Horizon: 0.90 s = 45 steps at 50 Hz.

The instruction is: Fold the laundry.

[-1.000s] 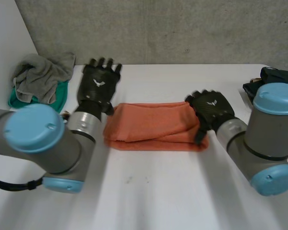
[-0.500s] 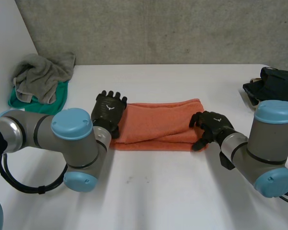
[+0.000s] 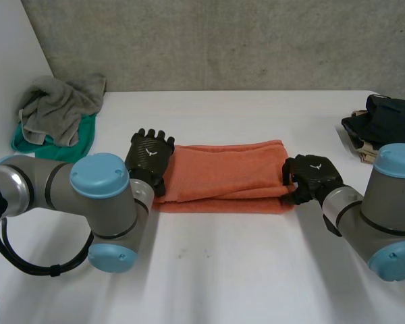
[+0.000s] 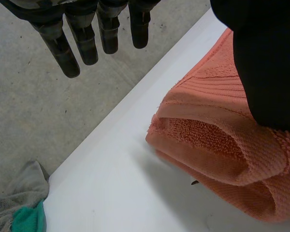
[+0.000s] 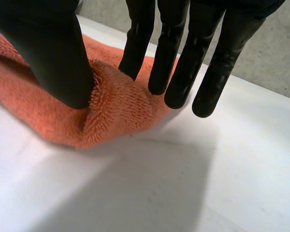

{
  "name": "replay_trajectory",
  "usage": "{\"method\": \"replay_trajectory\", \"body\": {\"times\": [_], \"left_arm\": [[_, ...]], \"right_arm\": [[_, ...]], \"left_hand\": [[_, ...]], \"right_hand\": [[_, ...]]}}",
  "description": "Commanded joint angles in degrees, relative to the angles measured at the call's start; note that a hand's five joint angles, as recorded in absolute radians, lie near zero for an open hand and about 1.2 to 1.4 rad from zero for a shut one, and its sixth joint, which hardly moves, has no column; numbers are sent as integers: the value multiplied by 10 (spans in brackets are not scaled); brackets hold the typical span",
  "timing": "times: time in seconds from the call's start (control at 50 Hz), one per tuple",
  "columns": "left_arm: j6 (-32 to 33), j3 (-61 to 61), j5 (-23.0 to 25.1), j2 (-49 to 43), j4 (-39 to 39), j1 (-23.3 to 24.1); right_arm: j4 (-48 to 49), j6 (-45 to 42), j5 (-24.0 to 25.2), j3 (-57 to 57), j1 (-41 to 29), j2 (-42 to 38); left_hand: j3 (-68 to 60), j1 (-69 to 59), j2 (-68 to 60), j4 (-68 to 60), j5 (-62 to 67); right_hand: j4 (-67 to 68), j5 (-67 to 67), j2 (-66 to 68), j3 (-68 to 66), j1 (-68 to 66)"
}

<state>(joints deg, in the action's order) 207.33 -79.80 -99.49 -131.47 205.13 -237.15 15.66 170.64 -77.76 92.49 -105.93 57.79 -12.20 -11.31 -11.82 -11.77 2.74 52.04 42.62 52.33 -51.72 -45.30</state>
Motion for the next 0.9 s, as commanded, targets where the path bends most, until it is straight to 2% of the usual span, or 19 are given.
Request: {"method": "replay_trajectory", "body": {"times": [0.02, 0.22, 0.38, 0.5, 0.56, 0.62, 0.64, 0.78, 0.86, 0.9], "left_arm": [[0, -2, 0, 1, 0, 1], [0, -1, 0, 1, -10, -1], [0, -6, -3, 21, -54, 0], [-5, -40, -13, 110, -98, 0], [-9, -62, -11, 168, -101, 0], [-9, -82, -11, 227, -101, -2], [-9, -85, -11, 239, -101, -3], [-9, -117, -8, 314, -98, -44], [-10, -130, -8, 319, -96, -54], [-11, -134, -8, 318, -95, -55]], "right_arm": [[7, -20, 3, 0, 5, -7], [4, -29, 8, 2, 19, -2], [-16, -110, 6, 21, 34, 9], [-29, -202, 1, 16, 73, 29], [-26, -238, -2, 8, 69, 30], [-26, -277, -2, -19, 36, 41], [-26, -298, -2, -38, 3, 48], [-13, -318, 8, -115, -114, 38], [26, -319, 47, -147, -195, -5], [47, -321, 88, -157, -241, -40]], "left_hand": [[-14, -23, -18, -18, 8], [-14, -23, -18, -18, 8], [-10, -19, -14, -15, 5], [-2, -11, -6, -6, -3], [0, -9, -4, -5, -5], [1, -8, -2, -3, -7], [3, -6, -1, -1, -8], [3, -6, -1, -1, -8], [3, -6, -1, -1, -8], [3, -6, -1, -1, -8]], "right_hand": [[280, 274, 277, -283, -347], [280, 274, 277, -283, -347], [280, 274, 277, -283, -347], [280, 274, 277, -283, -347], [280, 274, 277, -283, -347], [280, 274, 277, -283, -347], [280, 274, 277, -283, -347], [280, 274, 277, -283, -347], [280, 274, 277, -283, -347], [280, 274, 277, -283, -347]]}}
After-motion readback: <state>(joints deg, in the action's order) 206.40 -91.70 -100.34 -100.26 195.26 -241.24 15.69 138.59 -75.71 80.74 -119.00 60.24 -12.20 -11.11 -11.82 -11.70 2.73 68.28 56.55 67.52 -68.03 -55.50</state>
